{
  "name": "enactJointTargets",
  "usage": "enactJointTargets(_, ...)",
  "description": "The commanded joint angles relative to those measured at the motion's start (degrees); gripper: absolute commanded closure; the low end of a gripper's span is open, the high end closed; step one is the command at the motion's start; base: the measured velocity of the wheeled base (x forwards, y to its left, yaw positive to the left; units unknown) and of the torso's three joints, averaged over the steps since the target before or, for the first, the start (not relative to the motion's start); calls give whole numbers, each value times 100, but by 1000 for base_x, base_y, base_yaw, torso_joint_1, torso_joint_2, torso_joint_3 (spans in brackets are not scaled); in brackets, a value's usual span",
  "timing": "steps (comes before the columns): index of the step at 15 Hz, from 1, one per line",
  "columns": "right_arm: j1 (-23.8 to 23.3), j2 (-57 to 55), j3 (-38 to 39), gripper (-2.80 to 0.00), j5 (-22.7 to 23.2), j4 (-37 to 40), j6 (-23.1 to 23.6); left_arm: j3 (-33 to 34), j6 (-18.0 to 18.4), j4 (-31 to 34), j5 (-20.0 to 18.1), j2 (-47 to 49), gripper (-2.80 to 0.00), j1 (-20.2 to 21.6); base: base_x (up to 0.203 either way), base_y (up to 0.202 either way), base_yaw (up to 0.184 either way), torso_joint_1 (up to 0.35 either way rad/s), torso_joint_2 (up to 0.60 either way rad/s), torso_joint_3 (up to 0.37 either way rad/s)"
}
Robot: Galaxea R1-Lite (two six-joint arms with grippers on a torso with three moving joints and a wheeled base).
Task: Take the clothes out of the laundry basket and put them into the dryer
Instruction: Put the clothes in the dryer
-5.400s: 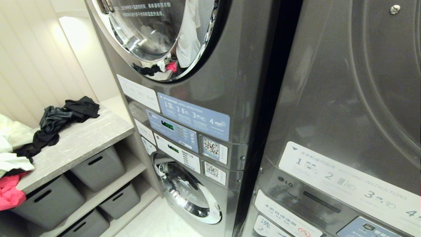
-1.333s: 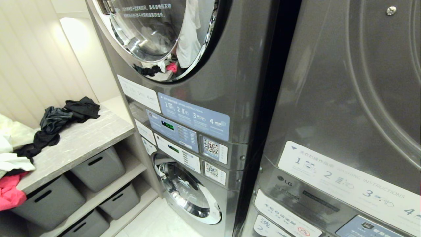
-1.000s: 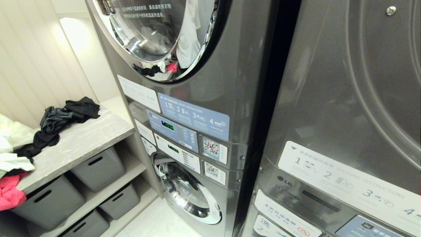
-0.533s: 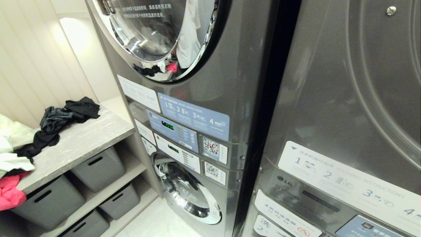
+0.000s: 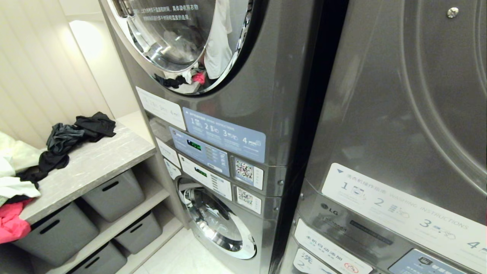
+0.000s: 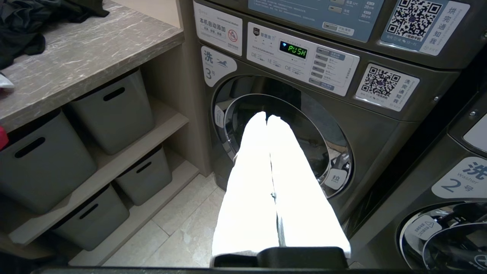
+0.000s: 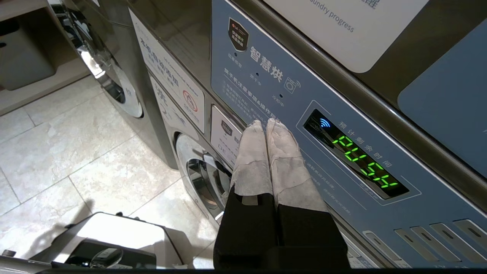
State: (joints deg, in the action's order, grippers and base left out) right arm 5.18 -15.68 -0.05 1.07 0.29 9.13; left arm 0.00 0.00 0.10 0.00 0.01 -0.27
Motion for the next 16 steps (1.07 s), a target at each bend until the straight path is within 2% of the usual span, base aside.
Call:
enactJointTargets(1, -35, -6, -4, 0, 7, 15, 28, 0, 0, -1, 0, -1, 0, 0, 0, 0, 0, 0, 0, 0)
enactJointTargets(7, -300, 101, -4, 0, 6, 23, -95, 0, 0, -1, 0, -1, 0, 0, 0, 0, 0, 0, 0, 0)
enactJointTargets(9, -591, 508, 1, 0, 1, 12, -119, 0, -9, -1, 0, -1, 0, 0, 0, 0, 0, 0, 0, 0)
enactJointTargets(13, -580, 1514, 2, 0, 39, 4, -131, 0, 0, -10, 0, -1, 0, 0, 0, 0, 0, 0, 0, 0)
enactJointTargets(16, -544, 1568, 5, 0, 5, 6, -438, 0, -26, -9, 0, -1, 0, 0, 0, 0, 0, 0, 0, 0)
